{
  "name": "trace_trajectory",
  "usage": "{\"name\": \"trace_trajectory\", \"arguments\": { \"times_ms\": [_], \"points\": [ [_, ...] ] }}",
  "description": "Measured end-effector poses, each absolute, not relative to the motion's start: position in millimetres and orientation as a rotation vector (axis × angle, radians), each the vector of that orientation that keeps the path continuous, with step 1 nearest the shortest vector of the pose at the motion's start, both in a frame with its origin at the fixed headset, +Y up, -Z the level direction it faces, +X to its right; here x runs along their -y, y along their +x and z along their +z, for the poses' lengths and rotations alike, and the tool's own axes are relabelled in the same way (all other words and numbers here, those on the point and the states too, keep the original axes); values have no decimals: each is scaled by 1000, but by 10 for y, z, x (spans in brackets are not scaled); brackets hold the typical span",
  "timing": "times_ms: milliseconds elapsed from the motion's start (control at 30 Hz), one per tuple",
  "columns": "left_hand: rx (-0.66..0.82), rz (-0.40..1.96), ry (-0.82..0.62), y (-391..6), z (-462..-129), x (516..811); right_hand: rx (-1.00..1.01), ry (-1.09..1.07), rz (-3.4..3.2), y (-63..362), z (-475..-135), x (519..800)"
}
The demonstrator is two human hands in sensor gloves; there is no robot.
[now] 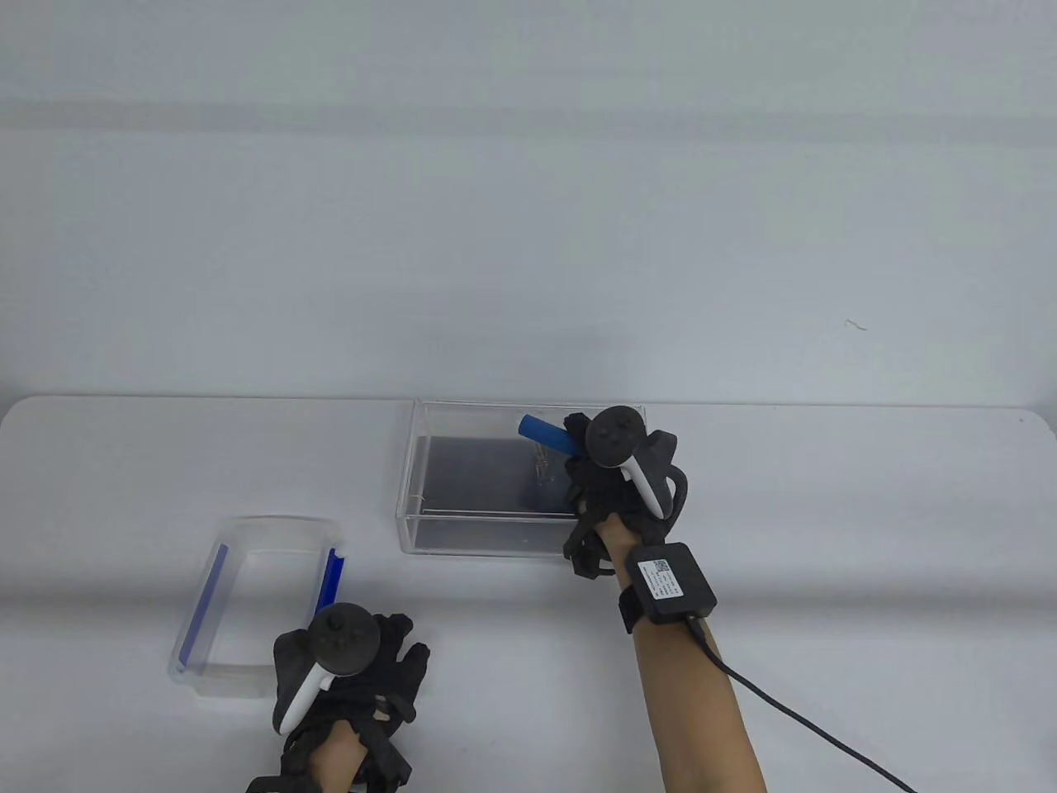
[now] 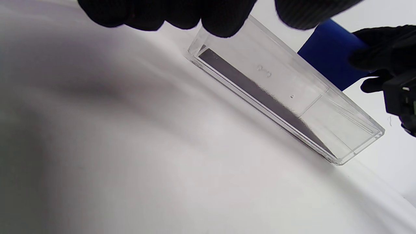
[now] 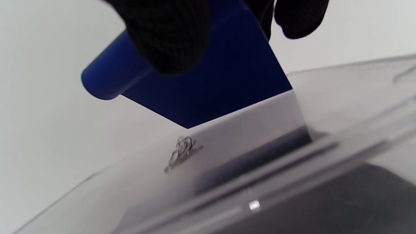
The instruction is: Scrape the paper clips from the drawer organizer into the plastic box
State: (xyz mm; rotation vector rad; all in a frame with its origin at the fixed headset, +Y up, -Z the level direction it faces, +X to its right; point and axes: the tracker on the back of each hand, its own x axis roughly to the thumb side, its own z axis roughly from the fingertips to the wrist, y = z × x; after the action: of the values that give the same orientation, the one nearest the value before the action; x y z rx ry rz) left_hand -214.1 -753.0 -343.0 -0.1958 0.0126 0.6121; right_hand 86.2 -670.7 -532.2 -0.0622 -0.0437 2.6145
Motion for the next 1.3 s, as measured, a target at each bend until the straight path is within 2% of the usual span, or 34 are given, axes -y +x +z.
{"name": "trace_trajectory", "arguments": {
  "times_ms": [267,600,800,933,1133,1300],
  "points": [
    [-18,611,-200,-2151,-3433,7527,-73,191,2598,866,-5211,6679],
    [9,626,-186,-2097,-3401,7472,-164,287,2576,909,-4897,6607],
    [24,634,-185,-2078,-3408,7459,-116,286,2588,886,-4795,6618],
    [33,639,-188,-2069,-3419,7470,-4,270,2548,913,-4689,6573],
    [49,645,-191,-2039,-3422,7471,206,98,2312,1176,-4378,6521],
    [65,656,-188,-2012,-3430,7461,237,-59,2137,1464,-4098,6577]
  ]
}}
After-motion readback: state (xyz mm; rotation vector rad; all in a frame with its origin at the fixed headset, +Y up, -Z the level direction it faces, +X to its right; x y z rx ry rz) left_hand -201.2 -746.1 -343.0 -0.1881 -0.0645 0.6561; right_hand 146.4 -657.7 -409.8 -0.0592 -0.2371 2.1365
